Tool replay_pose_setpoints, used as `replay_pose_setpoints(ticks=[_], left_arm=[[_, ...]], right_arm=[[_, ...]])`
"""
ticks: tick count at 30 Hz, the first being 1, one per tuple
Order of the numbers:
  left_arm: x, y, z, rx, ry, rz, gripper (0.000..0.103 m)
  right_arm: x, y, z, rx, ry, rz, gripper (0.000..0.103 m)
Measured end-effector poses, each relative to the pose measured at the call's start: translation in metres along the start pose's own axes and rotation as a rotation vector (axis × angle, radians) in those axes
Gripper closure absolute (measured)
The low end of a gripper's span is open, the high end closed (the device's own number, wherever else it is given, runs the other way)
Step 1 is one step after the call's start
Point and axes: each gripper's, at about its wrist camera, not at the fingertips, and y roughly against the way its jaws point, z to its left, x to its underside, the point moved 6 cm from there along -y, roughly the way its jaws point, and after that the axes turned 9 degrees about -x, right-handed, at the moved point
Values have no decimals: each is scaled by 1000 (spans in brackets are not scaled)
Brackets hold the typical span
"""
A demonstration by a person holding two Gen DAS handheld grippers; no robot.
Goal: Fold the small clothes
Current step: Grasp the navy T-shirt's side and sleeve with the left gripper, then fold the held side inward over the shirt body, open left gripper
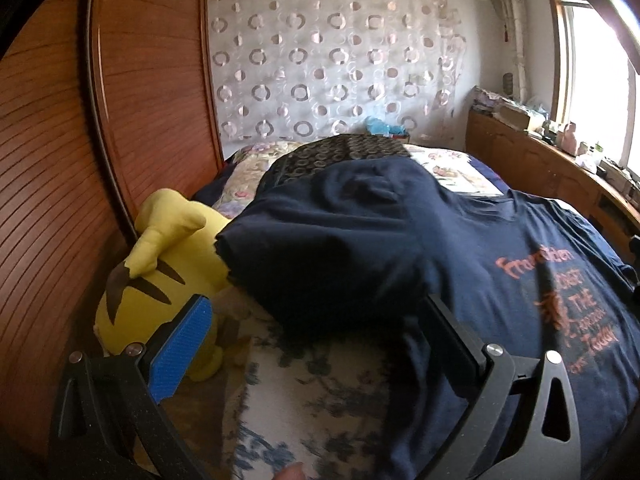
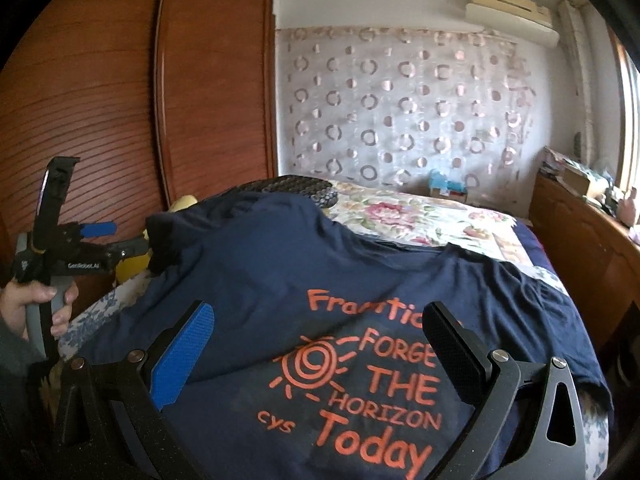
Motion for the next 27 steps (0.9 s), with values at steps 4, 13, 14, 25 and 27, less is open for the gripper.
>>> replay_pose_setpoints(ticks=[4, 13, 14, 25, 27], left_arm=[[-7, -9, 12, 40, 29, 7, 0], [-24, -45, 36, 93, 114, 74, 41], [-24, -48, 35, 92, 110, 76, 44], [-18, -51, 37, 100, 109, 64, 91], [-21, -45, 36, 103, 98, 44, 94]], right_arm=[[-3, -8, -4, -33, 4, 30, 0], [-4, -8, -6, -77, 15, 63, 0], [-5, -8, -9, -77, 12, 65, 0], [-10, 1, -16, -62, -26, 41, 0], [-10, -3, -12, -58, -27, 34, 0]])
